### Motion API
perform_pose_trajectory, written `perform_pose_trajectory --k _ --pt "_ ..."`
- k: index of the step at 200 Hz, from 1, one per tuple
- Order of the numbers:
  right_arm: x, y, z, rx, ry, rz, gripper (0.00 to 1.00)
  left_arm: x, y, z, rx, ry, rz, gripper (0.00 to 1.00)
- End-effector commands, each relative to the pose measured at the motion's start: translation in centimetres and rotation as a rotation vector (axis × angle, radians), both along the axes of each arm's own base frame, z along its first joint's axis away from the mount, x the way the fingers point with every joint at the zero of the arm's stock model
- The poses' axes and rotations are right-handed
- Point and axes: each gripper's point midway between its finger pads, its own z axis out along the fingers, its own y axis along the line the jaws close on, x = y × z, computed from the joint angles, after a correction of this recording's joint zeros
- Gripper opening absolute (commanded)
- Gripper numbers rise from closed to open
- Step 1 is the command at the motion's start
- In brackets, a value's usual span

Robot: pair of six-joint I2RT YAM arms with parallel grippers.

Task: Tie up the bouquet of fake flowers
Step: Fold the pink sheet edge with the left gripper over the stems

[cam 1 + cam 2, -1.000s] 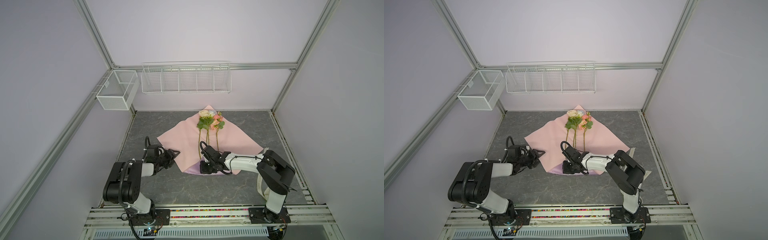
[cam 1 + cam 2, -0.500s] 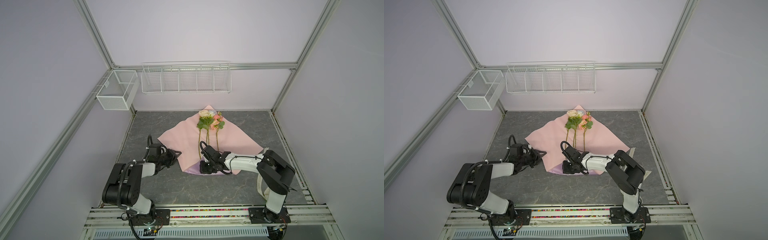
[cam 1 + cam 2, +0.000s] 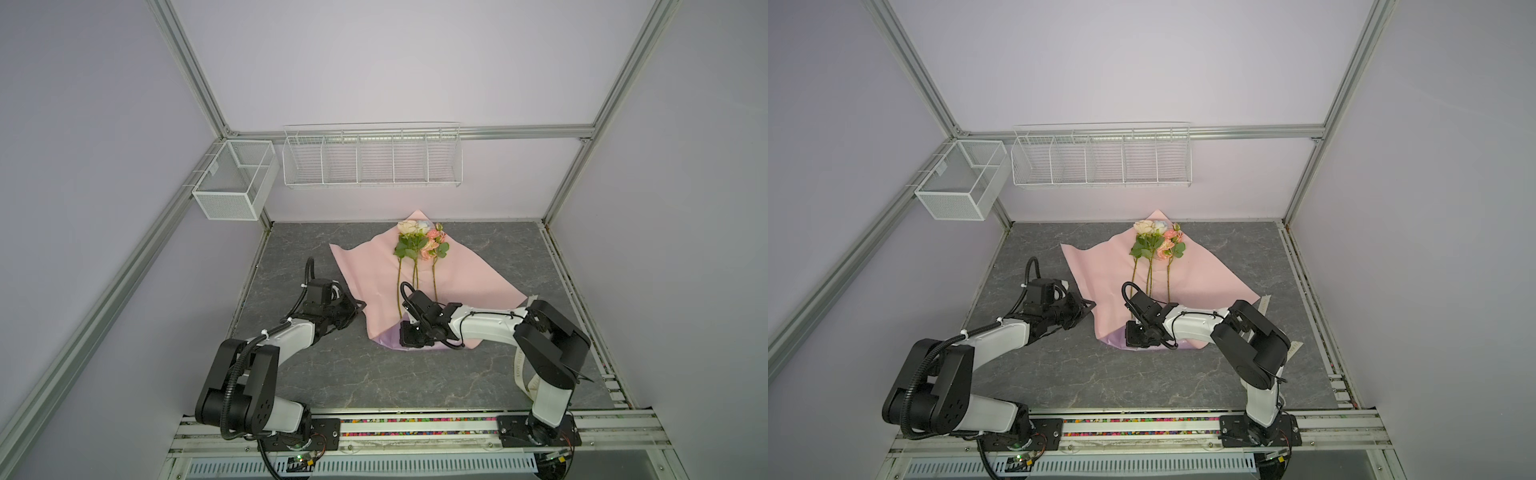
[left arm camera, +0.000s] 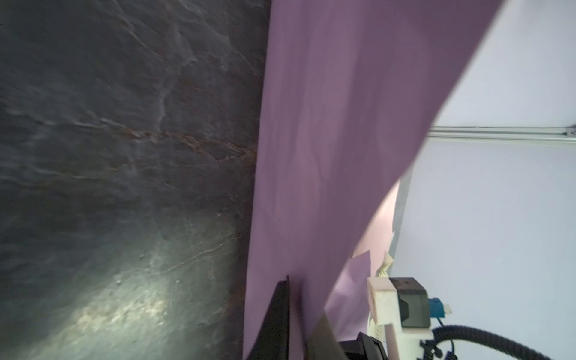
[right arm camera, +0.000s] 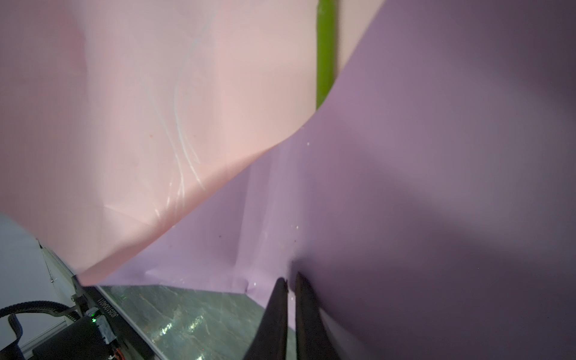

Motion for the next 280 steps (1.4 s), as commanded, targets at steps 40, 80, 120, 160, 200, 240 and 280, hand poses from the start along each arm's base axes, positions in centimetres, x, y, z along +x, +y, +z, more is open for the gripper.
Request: perform_pose_trajectory --k 40,80,120,160,200,240,280 --pt "-0.3 -0.7 -0.5 -0.021 0.026 -0.019 0.12 -0.5 1.4 0.7 0.228 0.001 -0.002 0.02" --pt "-0.3 -0.7 -0.5 -0.018 0.028 -0.021 0.12 -0.5 -0.8 3.5 0.213 -0.105 -0.101 0.0" --pt "-0.3 -0.8 -0.5 -0.008 0.028 -0.029 0.12 -0.5 -3.8 5.8 0.107 -0.178 -0.178 0.0" --pt "-0.3 -0.9 -0.6 0.0 0.031 -0.03 0.13 -0.3 -5.9 7.8 0.04 -0.213 -0.212 0.0" --pt "-0.2 -1.0 -0.6 0.002 0.03 -0.03 0.13 0.5 -7.7 8.1 -0.008 -0.175 -0.221 0.0" --pt "-0.1 -1.2 -0.4 0.007 0.024 -0.037 0.13 0.7 -9.7 7.3 0.011 -0.14 -0.244 0.0" --pt "0.0 -0.9 0.1 0.033 0.014 -0.028 0.13 0.8 -10.7 6.1 0.024 -0.105 -0.24 0.0"
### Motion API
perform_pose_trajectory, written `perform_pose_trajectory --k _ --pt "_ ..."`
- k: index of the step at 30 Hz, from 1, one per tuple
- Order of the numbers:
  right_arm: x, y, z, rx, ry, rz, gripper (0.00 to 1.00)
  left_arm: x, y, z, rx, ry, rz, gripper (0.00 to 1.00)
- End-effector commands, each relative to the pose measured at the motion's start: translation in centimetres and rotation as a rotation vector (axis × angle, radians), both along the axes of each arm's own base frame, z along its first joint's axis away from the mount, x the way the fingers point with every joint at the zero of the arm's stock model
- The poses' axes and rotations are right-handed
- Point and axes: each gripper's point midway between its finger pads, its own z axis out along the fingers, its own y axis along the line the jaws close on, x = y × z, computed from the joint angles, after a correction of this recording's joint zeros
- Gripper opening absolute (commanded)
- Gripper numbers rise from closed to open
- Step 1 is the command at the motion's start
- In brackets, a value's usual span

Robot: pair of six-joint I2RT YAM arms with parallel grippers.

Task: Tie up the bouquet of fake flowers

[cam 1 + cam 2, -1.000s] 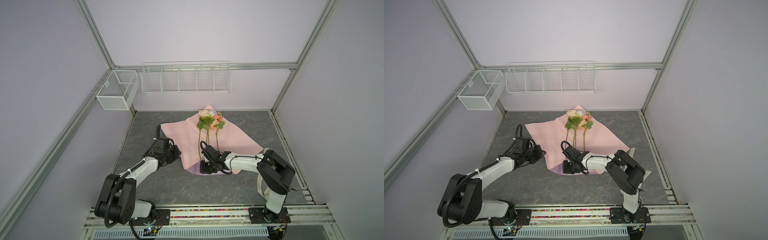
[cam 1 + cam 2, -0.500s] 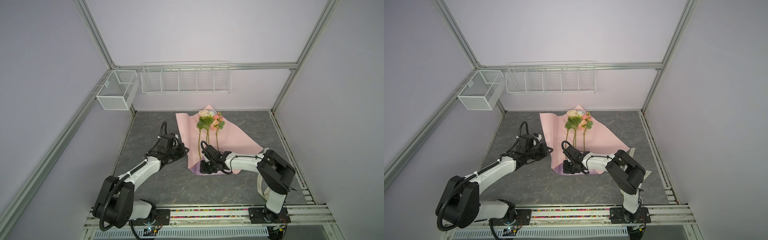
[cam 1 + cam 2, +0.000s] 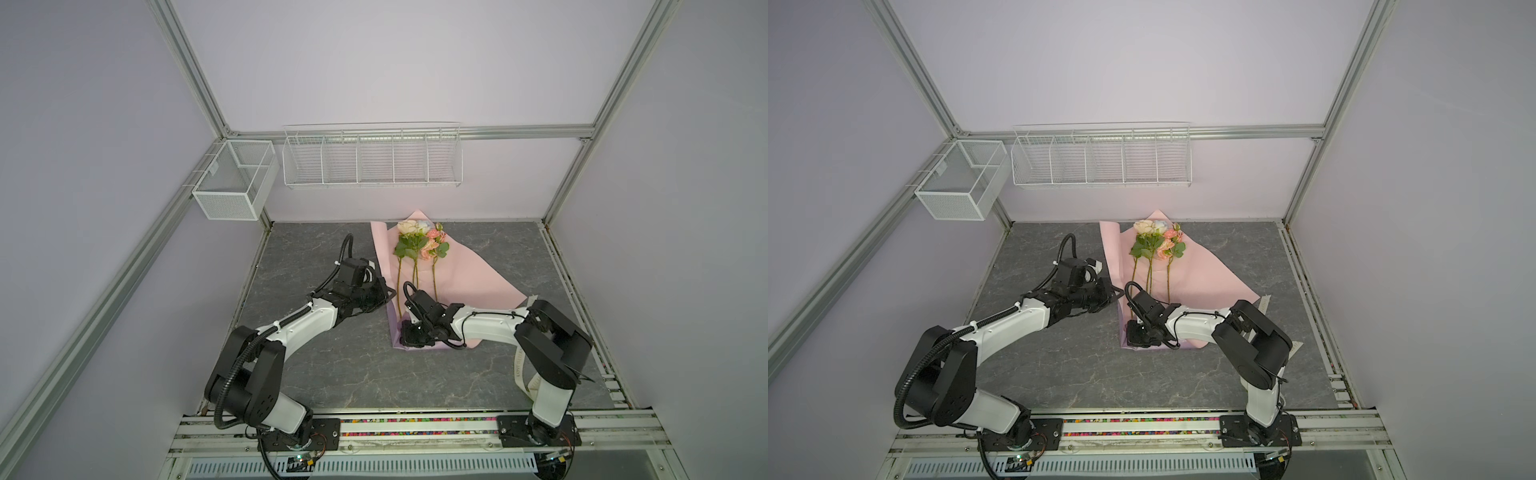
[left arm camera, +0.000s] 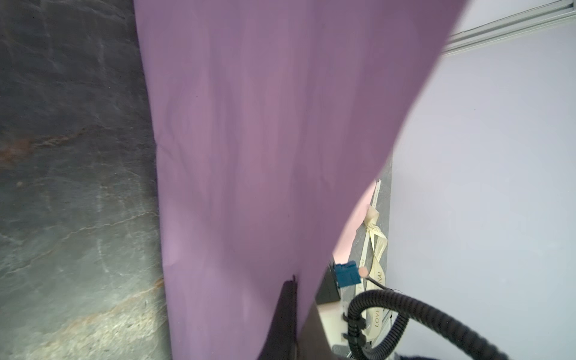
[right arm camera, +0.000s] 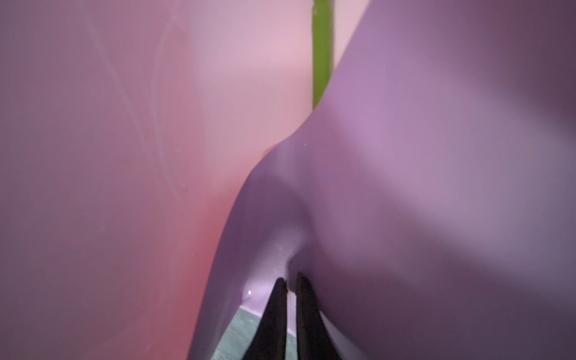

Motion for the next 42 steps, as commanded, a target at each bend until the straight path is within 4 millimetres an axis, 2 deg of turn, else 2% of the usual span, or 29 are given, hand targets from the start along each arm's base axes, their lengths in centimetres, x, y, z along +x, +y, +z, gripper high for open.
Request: perform_pose_trajectory --k 1,7,15,20,22,26,29,32,35,39,42 --pt "-0.2 -0.8 0.1 -0.004 0.006 -0.018 0.13 0.7 -0.7 0.5 -0.003 -0.001 0.023 0.0" --pt "0.1 -0.5 1.2 0.038 -0.027 -0.016 0.15 0.8 -1.4 -0.2 0.019 0.012 0.016 0.0" --pt "0.7 -1.4 5.3 0.128 -0.134 -0.048 0.23 0.5 -1.6 -1.5 0.062 0.032 0.001 0.0" --pt "0.6 -1.9 7.3 0.181 -0.199 -0.062 0.37 0.4 -1.9 -1.9 0.076 0.042 -0.009 0.0" --pt "0.6 -1.5 8.0 0.209 -0.216 -0.055 0.49 0.3 -2.0 -2.0 0.08 0.044 -0.011 0.0" --pt "1.0 -0.2 8.8 0.24 -0.217 -0.04 0.61 0.3 -2.3 -2.1 0.08 0.046 -0.017 0.0" --pt "1.9 0.8 8.9 0.225 -0.211 -0.051 0.66 0.3 -2.4 -2.1 0.081 0.046 -0.017 0.0" --pt "3.3 -0.1 6.9 0.101 -0.199 -0.115 0.66 0.4 -2.4 -2.0 0.081 0.046 -0.013 0.0" --pt "4.3 0.4 6.7 0.094 -0.203 -0.128 0.61 0.4 -2.5 -1.9 0.077 0.047 -0.016 0.0" --pt "4.9 0.8 6.1 0.071 -0.197 -0.131 0.44 0.5 -2.6 -1.7 0.073 0.044 -0.014 0.0" --pt "5.0 0.0 5.6 0.036 -0.194 -0.146 0.27 0.6 -2.6 -1.4 0.07 0.04 -0.012 0.0"
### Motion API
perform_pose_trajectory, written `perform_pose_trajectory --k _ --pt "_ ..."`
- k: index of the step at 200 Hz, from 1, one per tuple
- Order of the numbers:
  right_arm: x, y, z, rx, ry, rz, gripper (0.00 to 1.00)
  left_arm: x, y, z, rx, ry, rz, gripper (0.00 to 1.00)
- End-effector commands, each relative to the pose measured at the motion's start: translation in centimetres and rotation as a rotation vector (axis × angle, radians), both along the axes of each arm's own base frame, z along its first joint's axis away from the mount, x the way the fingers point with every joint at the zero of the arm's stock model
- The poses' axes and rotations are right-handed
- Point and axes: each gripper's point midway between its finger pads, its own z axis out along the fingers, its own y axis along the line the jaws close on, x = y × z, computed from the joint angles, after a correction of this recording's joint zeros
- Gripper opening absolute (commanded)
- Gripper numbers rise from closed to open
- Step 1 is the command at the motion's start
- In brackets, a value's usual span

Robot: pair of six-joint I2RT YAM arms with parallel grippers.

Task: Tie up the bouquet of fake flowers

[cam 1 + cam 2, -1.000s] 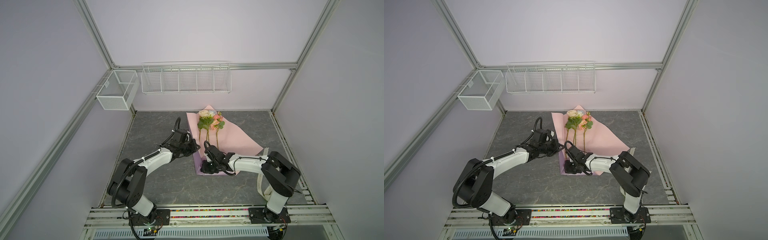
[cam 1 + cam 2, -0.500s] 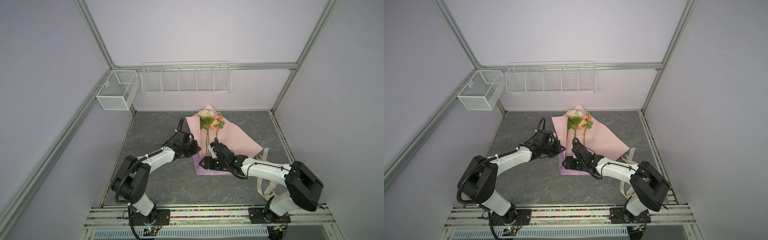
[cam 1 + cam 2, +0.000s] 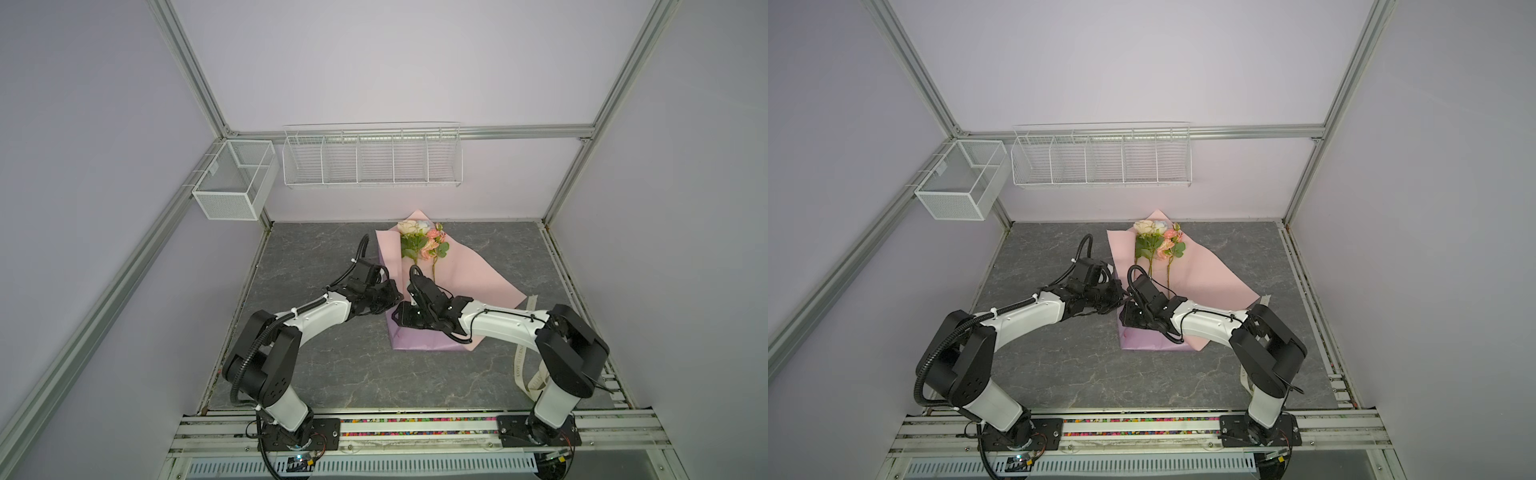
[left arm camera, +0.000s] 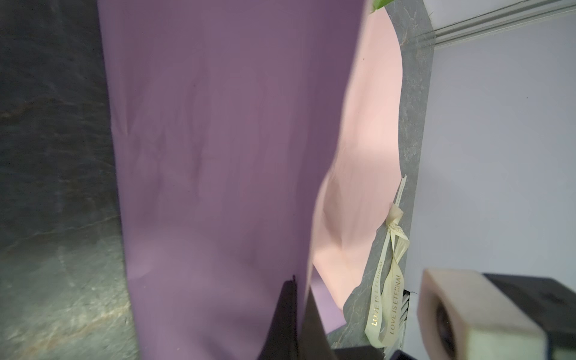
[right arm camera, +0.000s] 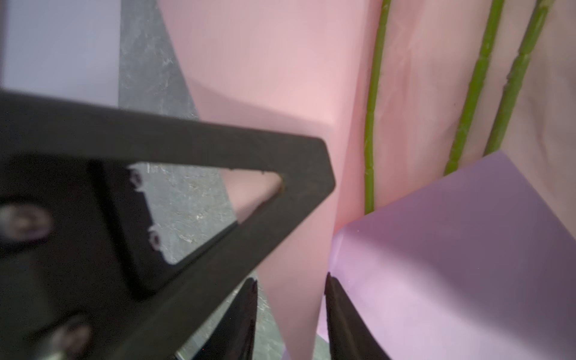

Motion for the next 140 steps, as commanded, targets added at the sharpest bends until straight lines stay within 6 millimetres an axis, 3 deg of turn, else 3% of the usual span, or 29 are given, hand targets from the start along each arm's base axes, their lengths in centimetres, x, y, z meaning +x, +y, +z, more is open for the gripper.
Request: perform_pose_trajectory --k 1,22,54,91,140 --pt "0.3 -1.3 -0.5 -0.053 0.009 -0.032 0.21 0.6 -0.3 0.9 0.003 -0.02 0.006 0.0" --pt "0.2 -1.9 -0.7 -0.035 0.017 -0.034 0.15 0.3 -0.3 1.2 0.008 -0.025 -0.011 0.02" --pt "0.1 -2.5 -0.7 0.006 0.03 -0.032 0.08 -0.4 -0.1 2.5 0.003 -0.055 -0.039 0.21" --pt "-0.1 -3.1 -0.8 0.032 0.041 -0.025 0.08 -1.8 0.9 4.4 -0.012 -0.109 -0.054 0.42" --pt "-0.4 -3.0 -1.1 0.09 0.068 -0.041 0.09 -3.8 2.6 2.8 0.001 -0.103 -0.039 0.43"
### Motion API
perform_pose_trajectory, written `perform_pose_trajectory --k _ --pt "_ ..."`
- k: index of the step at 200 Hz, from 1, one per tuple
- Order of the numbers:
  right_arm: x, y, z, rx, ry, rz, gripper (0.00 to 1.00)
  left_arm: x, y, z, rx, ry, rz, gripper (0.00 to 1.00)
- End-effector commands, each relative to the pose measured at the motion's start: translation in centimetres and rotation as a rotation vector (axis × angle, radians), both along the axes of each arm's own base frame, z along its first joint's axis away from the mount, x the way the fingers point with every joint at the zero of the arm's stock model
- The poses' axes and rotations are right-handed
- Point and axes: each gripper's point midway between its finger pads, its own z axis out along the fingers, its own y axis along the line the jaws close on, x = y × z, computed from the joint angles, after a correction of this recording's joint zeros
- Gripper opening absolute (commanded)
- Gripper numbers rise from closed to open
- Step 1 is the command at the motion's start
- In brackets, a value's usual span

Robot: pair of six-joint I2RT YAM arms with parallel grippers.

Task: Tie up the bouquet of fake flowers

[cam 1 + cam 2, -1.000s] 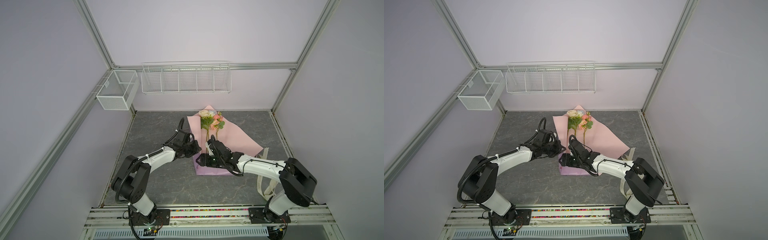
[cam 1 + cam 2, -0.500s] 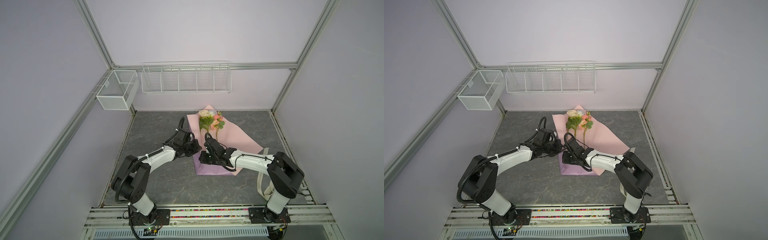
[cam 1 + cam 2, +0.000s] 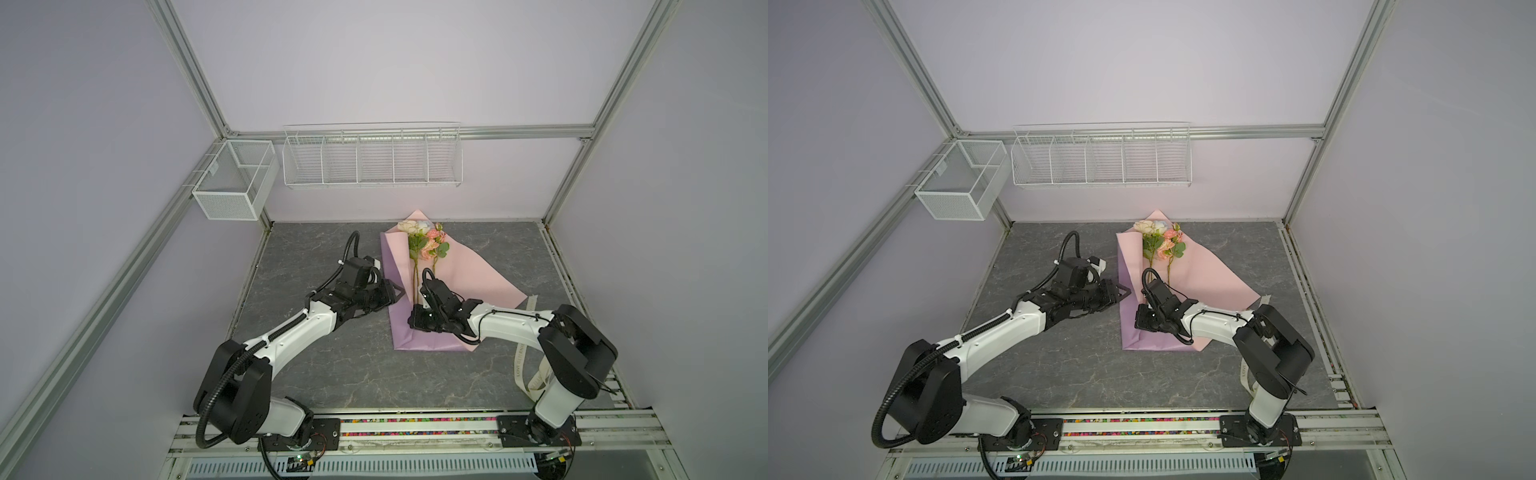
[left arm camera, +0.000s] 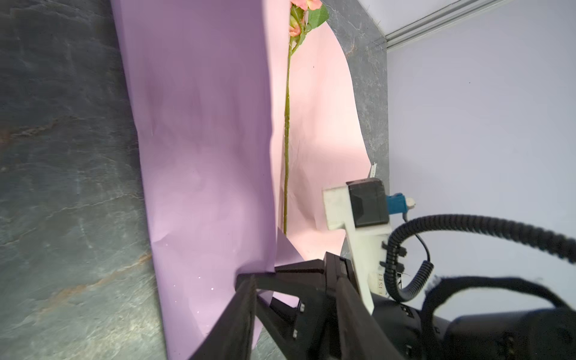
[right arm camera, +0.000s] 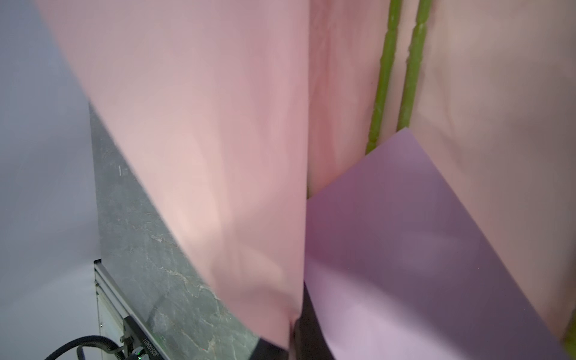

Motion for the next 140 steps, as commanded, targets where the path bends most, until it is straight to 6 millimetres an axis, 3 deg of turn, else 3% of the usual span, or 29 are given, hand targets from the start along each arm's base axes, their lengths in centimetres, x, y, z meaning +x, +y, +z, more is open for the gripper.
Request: perform_pose_trajectory --k 1,25,76,140 --pt "-0.2 0.3 1.0 0.076 0.006 -0.016 0.09 -1.2 0.9 -2.1 0.029 0.023 0.005 0.43" --pt "-0.4 0.2 0.5 0.079 0.019 -0.019 0.1 -1.8 1.4 -2.8 0.017 0.031 0.013 0.43" --pt "-0.4 -0.9 0.2 0.033 0.009 -0.029 0.1 -2.7 0.9 -5.2 0.001 0.083 -0.024 0.27" --pt "-0.9 -2.3 -1.2 -0.044 0.038 -0.033 0.1 -4.0 -0.1 -8.1 -0.012 0.157 -0.097 0.2"
